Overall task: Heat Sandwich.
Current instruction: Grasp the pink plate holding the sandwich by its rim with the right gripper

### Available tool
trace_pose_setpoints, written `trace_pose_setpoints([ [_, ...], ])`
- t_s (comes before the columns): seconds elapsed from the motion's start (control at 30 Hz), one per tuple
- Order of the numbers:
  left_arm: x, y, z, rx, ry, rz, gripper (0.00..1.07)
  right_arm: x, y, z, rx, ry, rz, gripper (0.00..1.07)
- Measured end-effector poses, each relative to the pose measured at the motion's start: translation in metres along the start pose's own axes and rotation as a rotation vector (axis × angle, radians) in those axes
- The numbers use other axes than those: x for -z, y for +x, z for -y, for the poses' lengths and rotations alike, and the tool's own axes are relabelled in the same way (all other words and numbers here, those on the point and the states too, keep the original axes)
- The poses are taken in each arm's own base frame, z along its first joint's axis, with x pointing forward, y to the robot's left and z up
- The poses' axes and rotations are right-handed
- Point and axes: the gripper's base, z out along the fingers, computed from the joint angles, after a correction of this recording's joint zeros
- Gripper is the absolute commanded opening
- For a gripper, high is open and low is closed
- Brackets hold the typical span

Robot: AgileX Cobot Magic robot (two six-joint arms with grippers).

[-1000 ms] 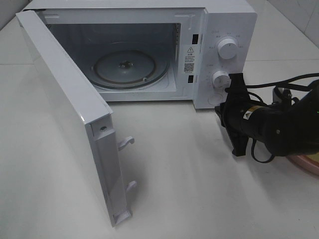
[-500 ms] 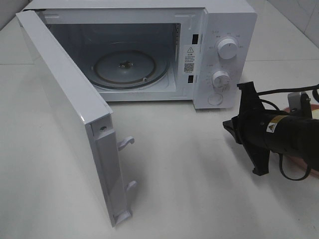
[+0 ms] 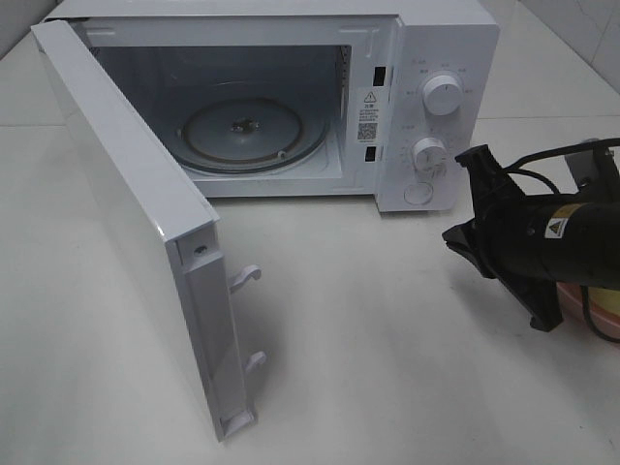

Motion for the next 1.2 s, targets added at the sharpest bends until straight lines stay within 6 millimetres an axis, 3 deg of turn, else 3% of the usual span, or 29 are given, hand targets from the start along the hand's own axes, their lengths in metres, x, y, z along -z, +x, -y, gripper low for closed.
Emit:
trace_pose_setpoints([
  [0.3, 0.0, 0.0, 0.0, 0.0, 0.0, 0.0, 1.0, 0.011, 0.003, 0.0, 0.217, 0.13, -0.084, 0.12],
  [0.6, 0.0, 0.0, 0.0, 0.0, 0.0, 0.0, 1.0, 0.016, 0.0, -0.03, 0.891, 0.202, -0.275, 0.15],
  [0.73, 0.0, 0.0, 0.0, 0.0, 0.0, 0.0, 1.0, 0.019, -0.003, -0.037, 1.062, 0.225, -0.322, 0.16],
  [1.13, 0.0, 0.0, 0.0, 0.0, 0.0, 0.0, 1.0, 0.031, -0.013, -0.044, 1.224, 0.395, -0.446, 0.2],
  [1.2, 0.0, 0.0, 0.0, 0.0, 0.0, 0.0, 1.0, 0.035, -0.016, -0.049, 1.249, 0.441, -0.464, 0.25],
])
